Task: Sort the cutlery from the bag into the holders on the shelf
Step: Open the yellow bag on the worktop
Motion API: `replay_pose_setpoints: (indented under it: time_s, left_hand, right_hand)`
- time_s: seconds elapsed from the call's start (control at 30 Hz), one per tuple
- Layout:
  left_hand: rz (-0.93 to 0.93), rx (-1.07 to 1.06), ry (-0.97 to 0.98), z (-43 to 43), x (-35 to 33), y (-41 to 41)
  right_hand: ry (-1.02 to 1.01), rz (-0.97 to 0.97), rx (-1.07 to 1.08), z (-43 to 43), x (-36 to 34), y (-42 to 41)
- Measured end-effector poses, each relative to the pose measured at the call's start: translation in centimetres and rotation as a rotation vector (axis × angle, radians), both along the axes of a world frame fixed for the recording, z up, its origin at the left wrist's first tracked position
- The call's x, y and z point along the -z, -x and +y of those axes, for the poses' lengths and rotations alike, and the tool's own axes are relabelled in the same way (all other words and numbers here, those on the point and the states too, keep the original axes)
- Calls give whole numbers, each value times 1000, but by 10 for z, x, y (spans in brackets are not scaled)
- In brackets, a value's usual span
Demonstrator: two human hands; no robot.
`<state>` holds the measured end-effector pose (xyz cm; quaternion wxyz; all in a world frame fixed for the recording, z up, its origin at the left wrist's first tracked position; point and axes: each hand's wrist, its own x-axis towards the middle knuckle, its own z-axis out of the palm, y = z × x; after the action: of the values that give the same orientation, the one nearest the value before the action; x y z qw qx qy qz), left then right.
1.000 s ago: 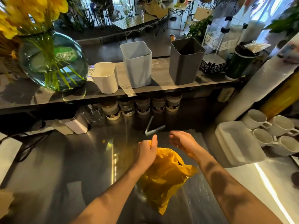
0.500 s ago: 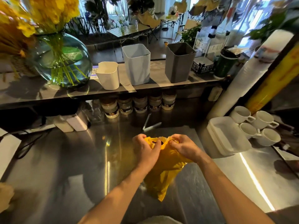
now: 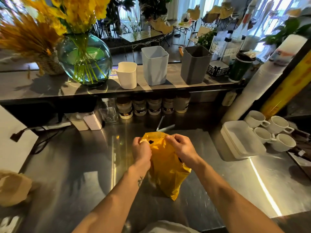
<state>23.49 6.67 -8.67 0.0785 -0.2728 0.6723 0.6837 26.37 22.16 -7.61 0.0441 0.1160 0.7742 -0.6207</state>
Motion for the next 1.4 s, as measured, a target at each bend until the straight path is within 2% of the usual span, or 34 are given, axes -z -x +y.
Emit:
replay_pose_setpoints:
  time_s: [0.17, 0.3, 0.5, 0.67, 0.8, 0.93, 1.03, 1.2, 1.33, 1.4]
  left_hand:
    - [101, -134, 72, -42, -17, -1]
    - [212, -103, 182, -55, -39, 3]
    - [183, 82, 271, -68, -22, 18]
    - [86, 323, 193, -51, 7, 34]
    - [12, 558, 119, -29, 41, 31]
    - [-76, 670, 2, -24, 67, 18]
    - [-128, 710, 30, -34, 82, 11]
    - [-147, 611, 70, -56, 105, 9]
    - [-92, 465, 108, -78, 114, 3]
    - [-66, 409, 167, -91, 117, 3]
  right_hand:
    - [201, -87, -34, -40, 0, 4]
    - [297, -121, 7, -55, 11, 12]
    - [163, -217, 39, -72, 50, 21]
    - [87, -245, 135, -62, 66, 23]
    - [102, -260, 160, -48, 80, 12]
    - [98, -261, 210, -38, 99, -3]
    - [136, -207, 311, -32, 107, -16]
    - [0, -34, 420, -31, 109, -31]
    - [-316, 167, 379, -45, 94, -36]
    - [-394, 266, 331, -55, 91, -33]
